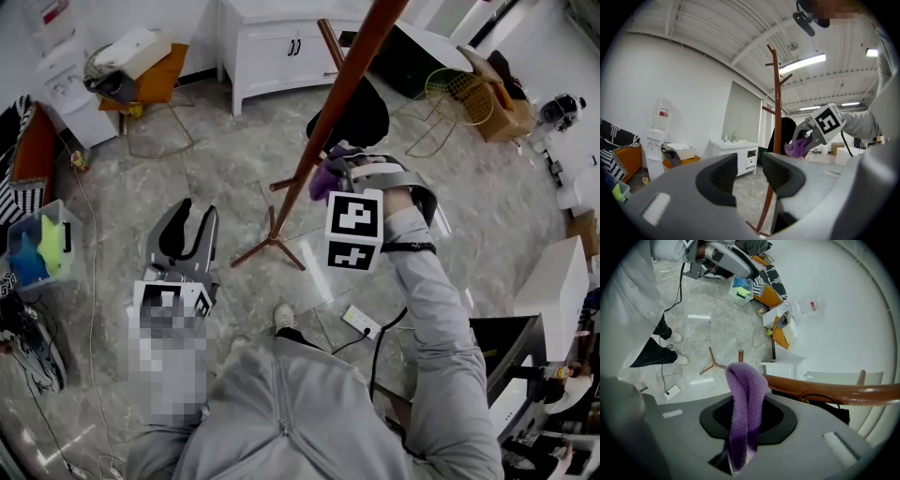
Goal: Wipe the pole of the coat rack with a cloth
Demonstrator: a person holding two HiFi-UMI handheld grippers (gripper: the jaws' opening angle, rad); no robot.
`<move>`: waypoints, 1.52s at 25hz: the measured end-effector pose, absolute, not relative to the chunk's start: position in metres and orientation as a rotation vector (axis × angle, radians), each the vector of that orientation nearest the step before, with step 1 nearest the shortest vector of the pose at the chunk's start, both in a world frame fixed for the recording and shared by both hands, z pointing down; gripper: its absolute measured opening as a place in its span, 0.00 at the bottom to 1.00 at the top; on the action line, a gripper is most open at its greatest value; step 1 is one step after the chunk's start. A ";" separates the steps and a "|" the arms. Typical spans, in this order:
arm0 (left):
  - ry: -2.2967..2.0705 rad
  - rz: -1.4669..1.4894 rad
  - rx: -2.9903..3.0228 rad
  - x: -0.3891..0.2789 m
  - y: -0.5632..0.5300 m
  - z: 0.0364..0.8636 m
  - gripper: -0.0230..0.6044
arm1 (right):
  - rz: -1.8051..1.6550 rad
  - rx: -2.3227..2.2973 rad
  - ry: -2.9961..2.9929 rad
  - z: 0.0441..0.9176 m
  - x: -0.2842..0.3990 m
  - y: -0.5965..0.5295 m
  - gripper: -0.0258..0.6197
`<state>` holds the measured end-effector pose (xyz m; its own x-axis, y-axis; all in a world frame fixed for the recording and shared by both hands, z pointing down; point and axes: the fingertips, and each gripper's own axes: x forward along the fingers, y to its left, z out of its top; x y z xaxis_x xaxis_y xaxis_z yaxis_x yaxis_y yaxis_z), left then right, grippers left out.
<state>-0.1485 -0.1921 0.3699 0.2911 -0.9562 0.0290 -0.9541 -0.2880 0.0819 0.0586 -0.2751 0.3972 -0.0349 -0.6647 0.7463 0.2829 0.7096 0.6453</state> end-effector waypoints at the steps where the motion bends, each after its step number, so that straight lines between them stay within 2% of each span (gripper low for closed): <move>1: -1.819 -0.039 2.461 -0.147 -0.192 0.369 0.31 | -0.788 0.348 -1.413 0.395 0.061 -0.272 0.16; 11: -1.756 -0.026 2.526 -0.132 -0.197 0.366 0.31 | -0.757 0.442 -1.458 0.386 0.092 -0.232 0.16; 21: -1.703 -0.001 2.561 -0.117 -0.200 0.367 0.31 | -0.506 0.464 -1.627 0.446 0.117 -0.179 0.16; 31: -1.740 0.047 2.526 -0.126 -0.197 0.372 0.31 | -0.391 0.733 -2.000 0.471 0.061 -0.173 0.16; 38: -1.794 0.070 2.477 -0.143 -0.193 0.376 0.31 | -0.712 1.012 -2.154 0.407 0.017 -0.191 0.16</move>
